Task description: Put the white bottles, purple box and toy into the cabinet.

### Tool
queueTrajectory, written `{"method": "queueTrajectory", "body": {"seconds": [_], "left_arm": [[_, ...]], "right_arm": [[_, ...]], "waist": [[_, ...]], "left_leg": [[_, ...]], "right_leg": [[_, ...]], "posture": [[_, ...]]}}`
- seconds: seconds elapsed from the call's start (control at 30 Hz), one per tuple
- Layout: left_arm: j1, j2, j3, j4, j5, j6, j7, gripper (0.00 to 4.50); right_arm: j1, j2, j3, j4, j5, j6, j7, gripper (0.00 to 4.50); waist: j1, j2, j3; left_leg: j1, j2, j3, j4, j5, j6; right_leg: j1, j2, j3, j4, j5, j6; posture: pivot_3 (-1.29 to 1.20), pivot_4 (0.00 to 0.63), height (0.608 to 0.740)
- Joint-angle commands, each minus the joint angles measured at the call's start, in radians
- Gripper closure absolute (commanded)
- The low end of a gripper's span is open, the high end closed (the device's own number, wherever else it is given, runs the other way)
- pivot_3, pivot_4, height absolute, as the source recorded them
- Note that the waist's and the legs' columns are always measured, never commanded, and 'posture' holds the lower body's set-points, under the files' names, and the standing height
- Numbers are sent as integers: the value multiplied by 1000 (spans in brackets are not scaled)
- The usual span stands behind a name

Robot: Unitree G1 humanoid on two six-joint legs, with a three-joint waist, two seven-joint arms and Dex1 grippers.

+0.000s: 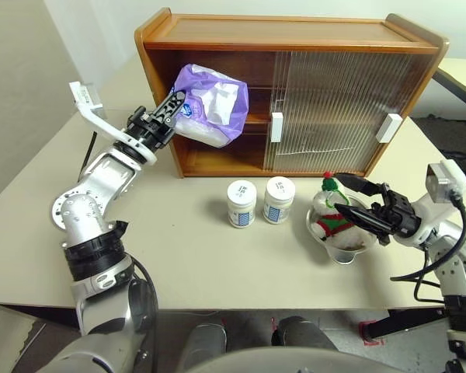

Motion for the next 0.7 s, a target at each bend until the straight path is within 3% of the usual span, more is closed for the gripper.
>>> {"method": "queueTrajectory", "body": {"seconds": [0.03,0.27,0.7], "left_arm": [[-27,-42,-22,40,71,-104,31,4487],[-99,-127,-70,100,152,-229,55,4487],[-189,-235,-130,226,264,-341,57,4487]], "right_arm": [[2,5,7,-25,8,6,-12,0],[-1,16,13,-21,6,2,-15,0],[11,40,15,-33,0,-8,-28,0]], "waist": [[0,-2,1],[3,-9,6],[-10,-10,6]], "left_leg": [[0,0,0,0,0,0],[-2,0,0,1,0,1],[-3,-1,0,2,-1,3]], "right_leg": [[0,0,0,0,0,0],[0,0,0,-1,-1,3],[0,0,0,-2,-1,8]], "posture": [[-85,0,740],[-85,0,740],[-126,0,740]]}}
